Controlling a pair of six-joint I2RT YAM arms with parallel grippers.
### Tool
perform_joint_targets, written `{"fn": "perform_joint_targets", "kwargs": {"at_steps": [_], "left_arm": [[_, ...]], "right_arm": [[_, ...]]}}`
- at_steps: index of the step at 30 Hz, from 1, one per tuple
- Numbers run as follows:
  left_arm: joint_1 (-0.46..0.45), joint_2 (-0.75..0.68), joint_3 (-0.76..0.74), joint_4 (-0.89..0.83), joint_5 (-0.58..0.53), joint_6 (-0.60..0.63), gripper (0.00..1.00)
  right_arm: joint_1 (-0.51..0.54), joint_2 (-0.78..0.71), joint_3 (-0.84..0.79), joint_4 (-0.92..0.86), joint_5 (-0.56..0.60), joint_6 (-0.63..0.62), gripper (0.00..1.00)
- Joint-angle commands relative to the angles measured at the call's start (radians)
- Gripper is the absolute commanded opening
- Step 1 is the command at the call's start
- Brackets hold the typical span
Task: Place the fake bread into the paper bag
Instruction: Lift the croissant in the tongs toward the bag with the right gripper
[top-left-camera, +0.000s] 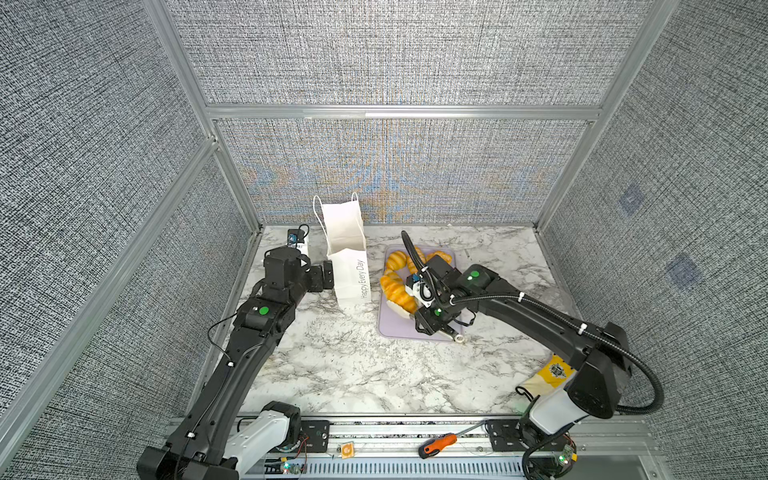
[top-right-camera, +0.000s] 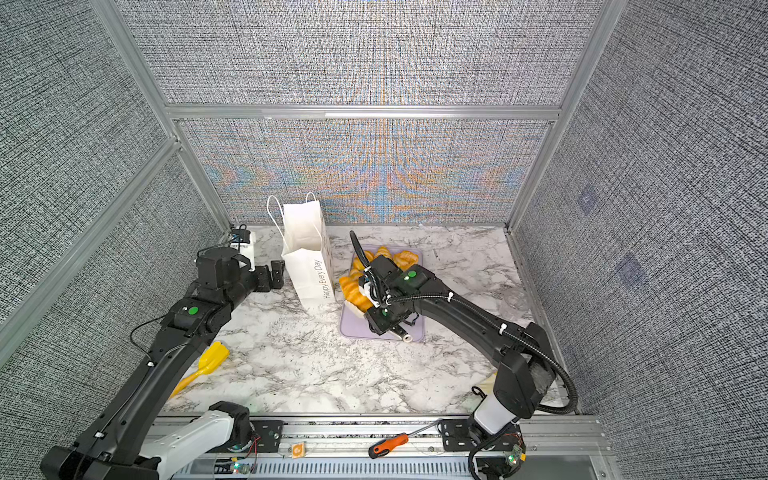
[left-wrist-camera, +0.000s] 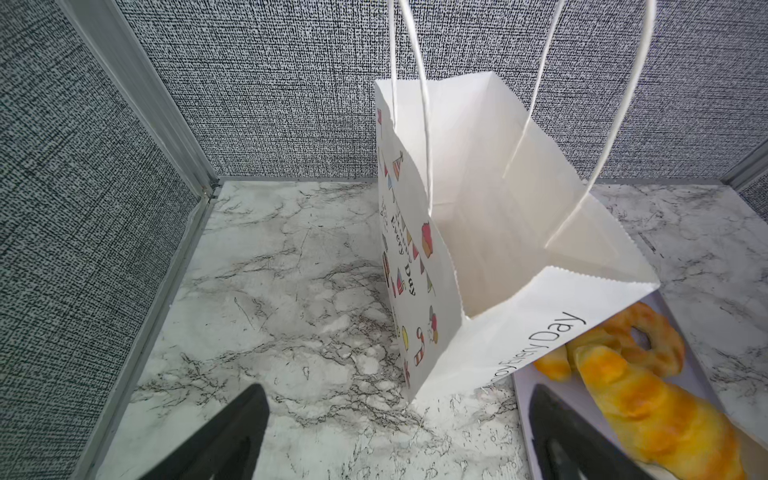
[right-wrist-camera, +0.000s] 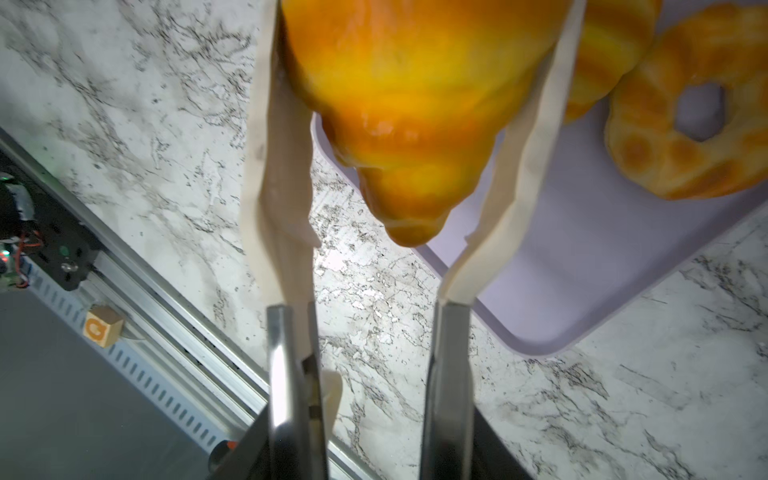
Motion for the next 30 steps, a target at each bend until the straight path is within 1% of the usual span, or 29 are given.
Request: {"fn": "perform_joint_targets", "kwargs": {"at_steps": [1, 8, 14, 19, 24, 30], "left_arm": [[0.002, 0.002, 0.002, 0.032, 0.014, 0.012, 0.99], [0.002, 0.006, 0.011, 0.029, 0.013, 0.015, 0.99], [0.002, -0.001, 0.012, 0.030, -0.035, -0.006, 0.99], [0.002, 0.002, 0.012, 0.029, -0.040, -0.008, 0.99], [0.002, 0.005, 0.011, 0.031, -0.032, -0.009, 0.99], [0.002, 0.002, 0.008, 0.026, -0.013, 0.001, 0.99]], "right_arm": [[0.003, -0.025, 0.026, 0.028, -0.028, 0.026, 0.49], [0.011, -0.058, 0.084, 0.027, -0.059, 0.033, 0.49], [0.023, -0.072, 0.148, 0.016, -0.077, 0.042, 0.48], [0.038, -0.071, 0.199, 0.041, -0.102, 0.058, 0.48], [0.055, -0.021, 0.291, 0.056, -0.142, 0.073, 0.48], [0.071, 0.095, 0.441, 0.075, -0.192, 0.094, 0.48]]}}
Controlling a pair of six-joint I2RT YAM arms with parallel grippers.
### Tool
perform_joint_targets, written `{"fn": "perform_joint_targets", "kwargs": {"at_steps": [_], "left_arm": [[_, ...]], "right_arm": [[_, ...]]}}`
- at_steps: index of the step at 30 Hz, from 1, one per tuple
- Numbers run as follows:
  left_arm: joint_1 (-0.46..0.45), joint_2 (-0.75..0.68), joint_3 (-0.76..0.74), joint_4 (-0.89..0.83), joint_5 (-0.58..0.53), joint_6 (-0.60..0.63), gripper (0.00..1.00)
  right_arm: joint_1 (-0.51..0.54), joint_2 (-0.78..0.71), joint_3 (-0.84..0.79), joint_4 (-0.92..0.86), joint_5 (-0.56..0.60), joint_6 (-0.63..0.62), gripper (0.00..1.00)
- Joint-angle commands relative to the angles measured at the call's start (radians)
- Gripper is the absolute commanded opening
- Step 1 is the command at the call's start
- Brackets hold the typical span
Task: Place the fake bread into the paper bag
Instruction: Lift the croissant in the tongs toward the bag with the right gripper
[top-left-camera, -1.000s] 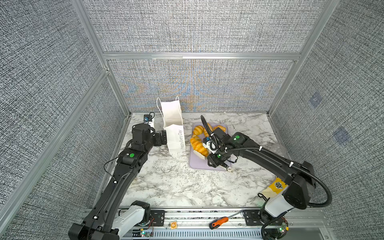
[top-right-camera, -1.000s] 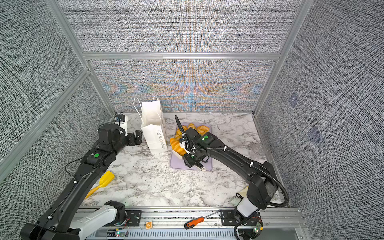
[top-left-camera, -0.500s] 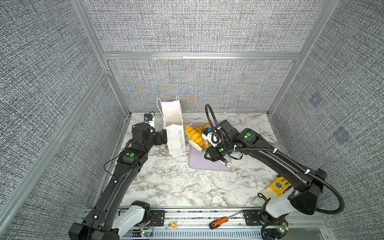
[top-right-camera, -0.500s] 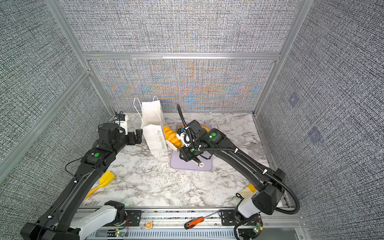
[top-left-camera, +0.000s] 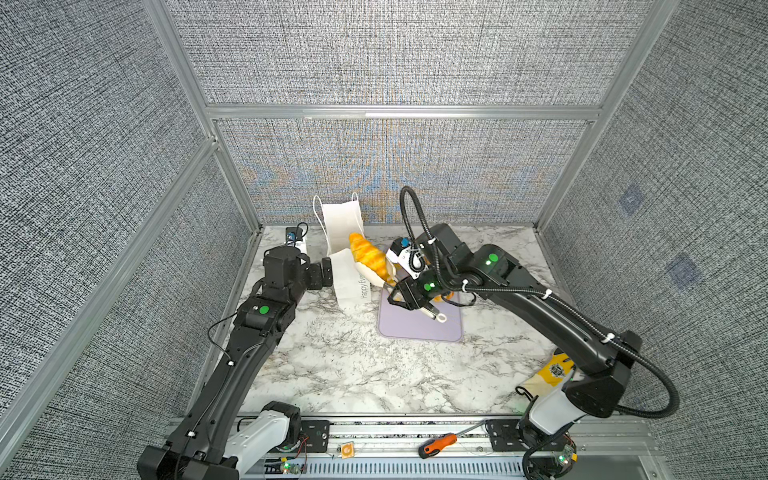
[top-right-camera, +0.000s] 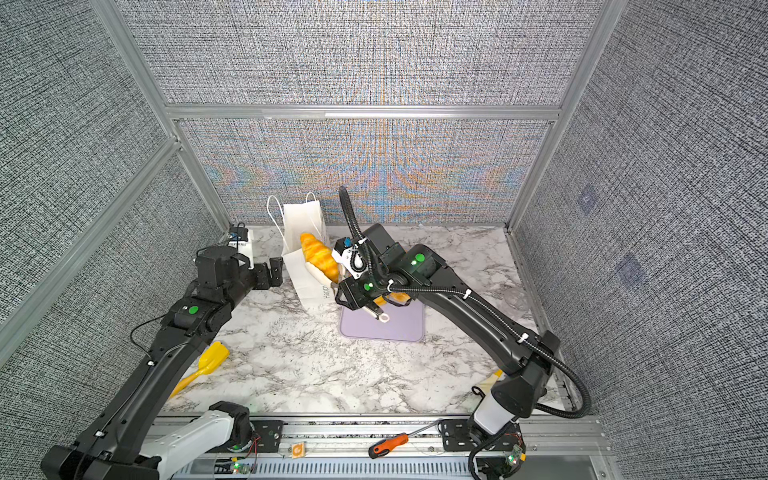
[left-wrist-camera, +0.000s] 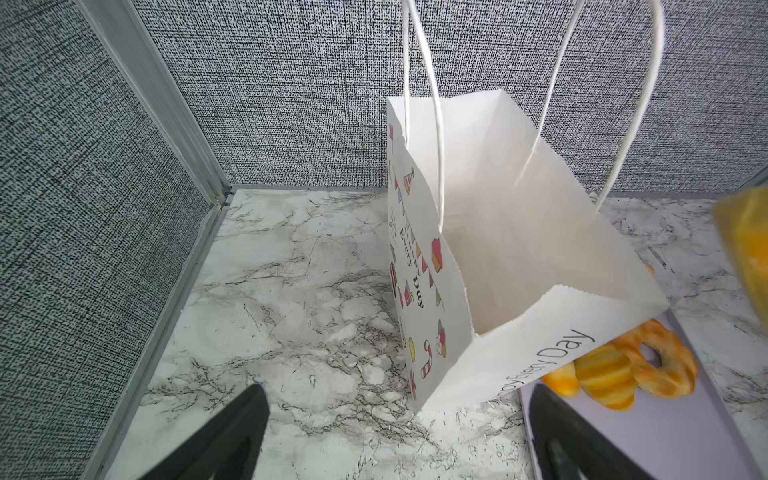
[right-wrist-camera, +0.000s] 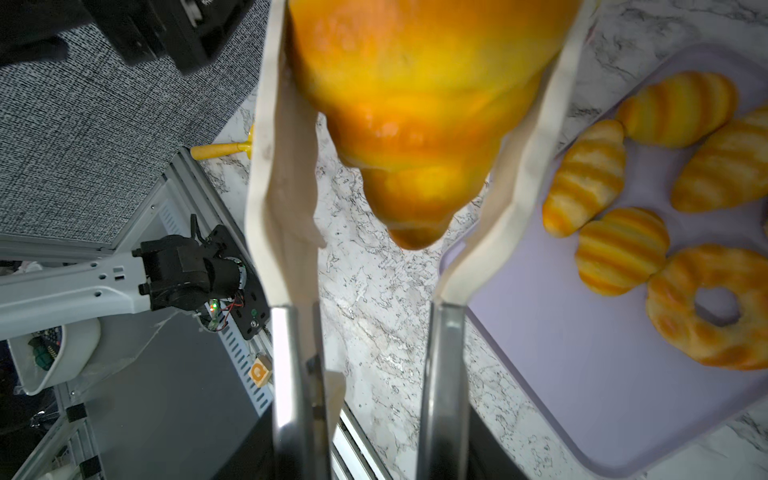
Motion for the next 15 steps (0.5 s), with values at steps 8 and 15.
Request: {"fn": "perform_joint_targets", "kwargs": {"at_steps": [8, 15], "left_arm": [[0.002, -0.037, -0.024, -0.003, 0.039, 0.044, 0.99], [0.002, -0.079, -0.058, -0.037, 0.092, 0.067, 0.99]], "right_arm": [[0.000, 0.161, 0.244, 0.048, -0.043, 0.070, 0.48], [-0.006, 0.267, 0.382, 0.095, -0.044, 0.136, 0.47]]}}
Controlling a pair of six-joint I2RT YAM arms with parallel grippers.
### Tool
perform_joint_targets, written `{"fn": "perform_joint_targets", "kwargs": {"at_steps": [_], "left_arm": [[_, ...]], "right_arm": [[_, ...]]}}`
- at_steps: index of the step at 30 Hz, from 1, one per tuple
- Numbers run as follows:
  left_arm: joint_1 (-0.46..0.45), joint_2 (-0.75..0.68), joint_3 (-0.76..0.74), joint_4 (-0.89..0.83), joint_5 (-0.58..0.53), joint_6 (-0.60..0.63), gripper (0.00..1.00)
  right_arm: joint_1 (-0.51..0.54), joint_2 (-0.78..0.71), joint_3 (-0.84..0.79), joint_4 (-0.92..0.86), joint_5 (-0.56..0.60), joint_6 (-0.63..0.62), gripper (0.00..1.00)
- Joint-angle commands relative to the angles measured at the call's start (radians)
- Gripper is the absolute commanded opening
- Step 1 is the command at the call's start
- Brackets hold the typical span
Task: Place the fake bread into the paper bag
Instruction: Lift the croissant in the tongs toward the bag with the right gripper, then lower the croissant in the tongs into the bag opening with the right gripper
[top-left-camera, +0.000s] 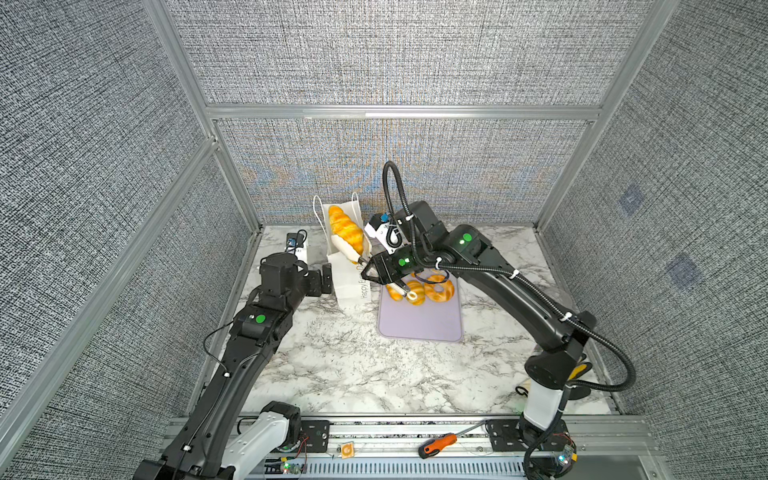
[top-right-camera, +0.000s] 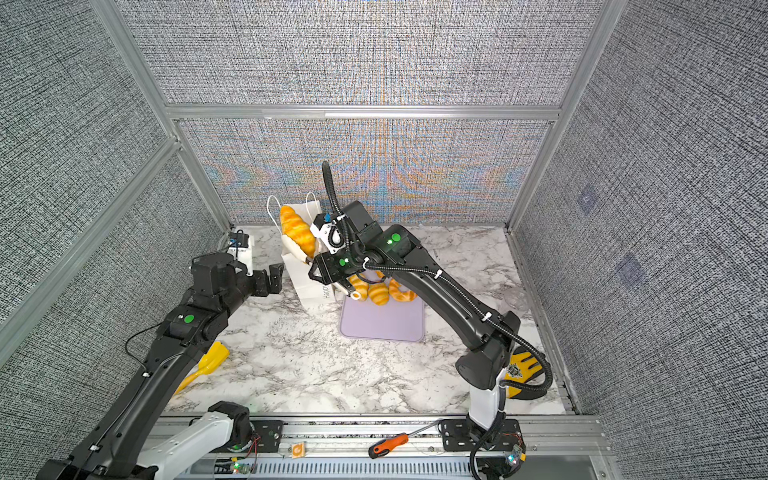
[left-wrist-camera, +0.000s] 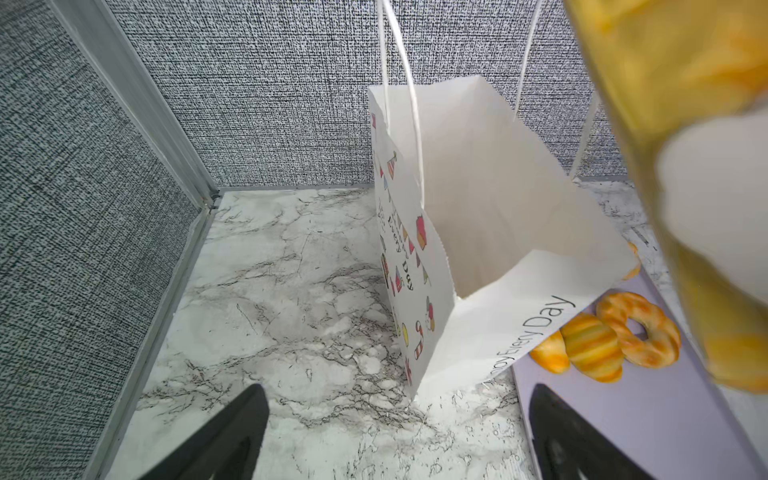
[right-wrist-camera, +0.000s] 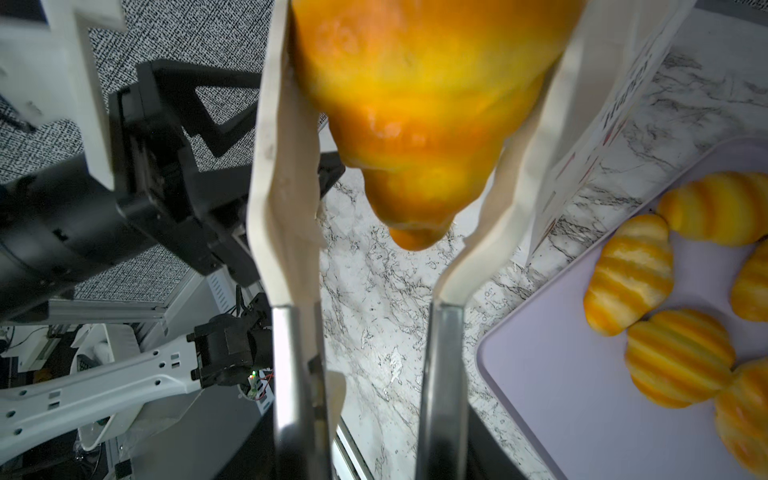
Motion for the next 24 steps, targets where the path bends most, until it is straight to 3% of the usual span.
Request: {"fn": "perform_joint_targets", "kwargs": {"at_steps": [1, 8, 24], "left_arm": [[0.002, -0.017, -0.012, -0.019, 0.063, 0.029, 0.99], [0.003, -0.045, -0.032, -0.014, 0.118, 0.058, 0.99], [0.002, -0.059, -0.044, -0.007, 0.245, 0.080, 0.99]], "right_arm": [[-0.001, 0.037, 0.060, 0.072, 0.004, 0.047, 0.47], [-0.006, 0.104, 0.130, 0.127, 0.017, 0.091, 0.48], [-0.007, 0.202, 0.194, 0.101, 0.172, 0.108, 0.48]]}}
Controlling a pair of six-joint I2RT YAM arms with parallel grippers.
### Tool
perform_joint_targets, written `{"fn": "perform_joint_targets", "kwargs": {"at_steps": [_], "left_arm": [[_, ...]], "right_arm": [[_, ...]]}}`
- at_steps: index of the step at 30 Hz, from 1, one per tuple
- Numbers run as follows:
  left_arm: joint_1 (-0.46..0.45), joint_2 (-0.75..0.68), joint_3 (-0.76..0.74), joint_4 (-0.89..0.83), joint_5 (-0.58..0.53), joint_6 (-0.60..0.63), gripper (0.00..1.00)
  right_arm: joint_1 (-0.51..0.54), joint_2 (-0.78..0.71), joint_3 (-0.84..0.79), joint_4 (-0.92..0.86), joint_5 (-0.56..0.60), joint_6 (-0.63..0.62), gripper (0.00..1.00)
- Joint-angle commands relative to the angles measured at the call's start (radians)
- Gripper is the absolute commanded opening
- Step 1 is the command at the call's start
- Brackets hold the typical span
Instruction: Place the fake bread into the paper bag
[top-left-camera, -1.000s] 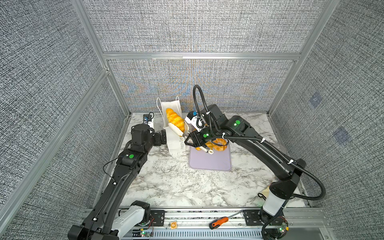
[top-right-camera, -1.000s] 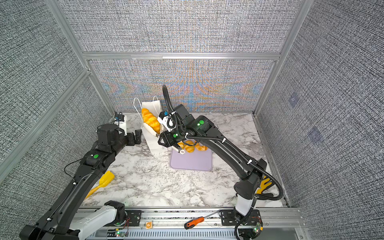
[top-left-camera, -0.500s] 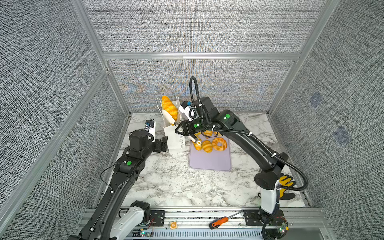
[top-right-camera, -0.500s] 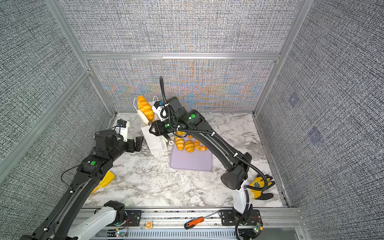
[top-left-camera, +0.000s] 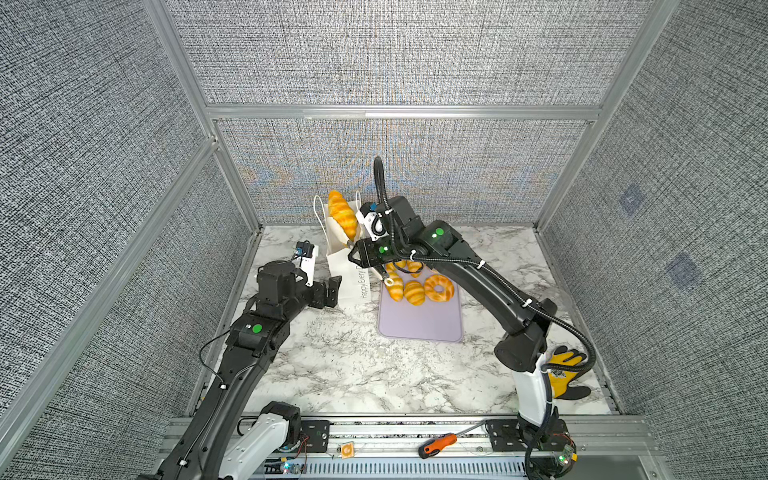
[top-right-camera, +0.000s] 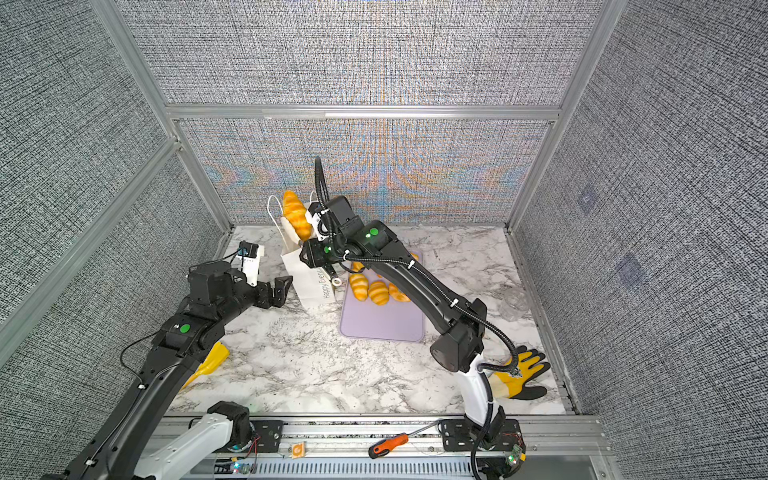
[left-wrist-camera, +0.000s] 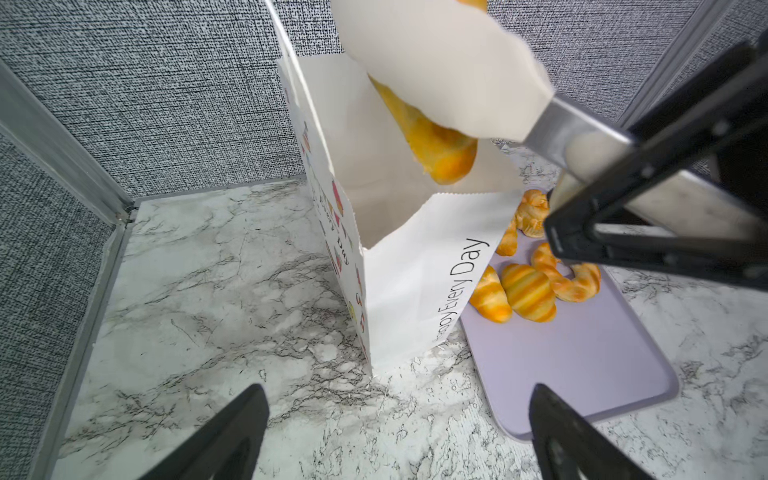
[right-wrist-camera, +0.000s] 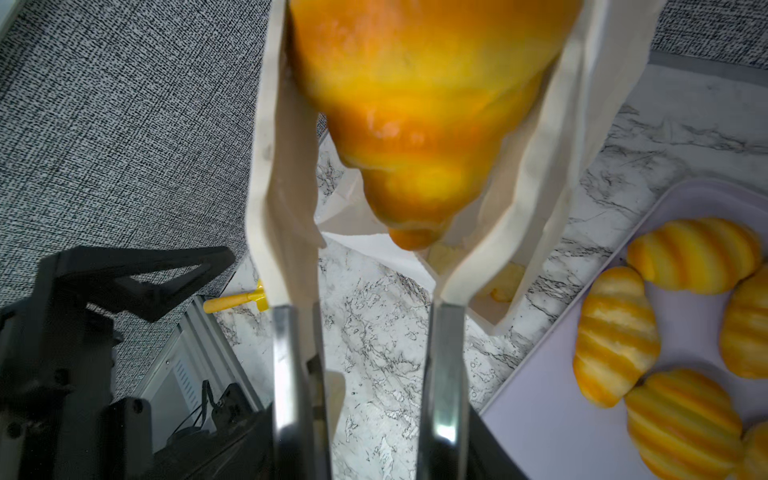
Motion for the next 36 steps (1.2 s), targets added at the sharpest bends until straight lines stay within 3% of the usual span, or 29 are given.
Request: {"fn": "perform_joint_targets", "kwargs": {"at_steps": [1, 15, 36], "left_arm": [[0.000, -0.002, -0.003, 0.016, 0.039, 0.011, 0.99], [0.000, -0.014, -0.002, 0.001, 0.089, 0.031, 0.99], [-0.001, -0.014, 0.041, -0.046, 0.100, 0.051, 0.99]], "right_arm": [[0.001, 0.010, 0.027, 0.018, 0.037, 0.010, 0.48], [0.003, 0.032, 0.090, -0.088, 0.073, 0.013, 0.69], [0.024, 0.006, 0.138, -0.170, 0.188, 0.002, 0.73]]}}
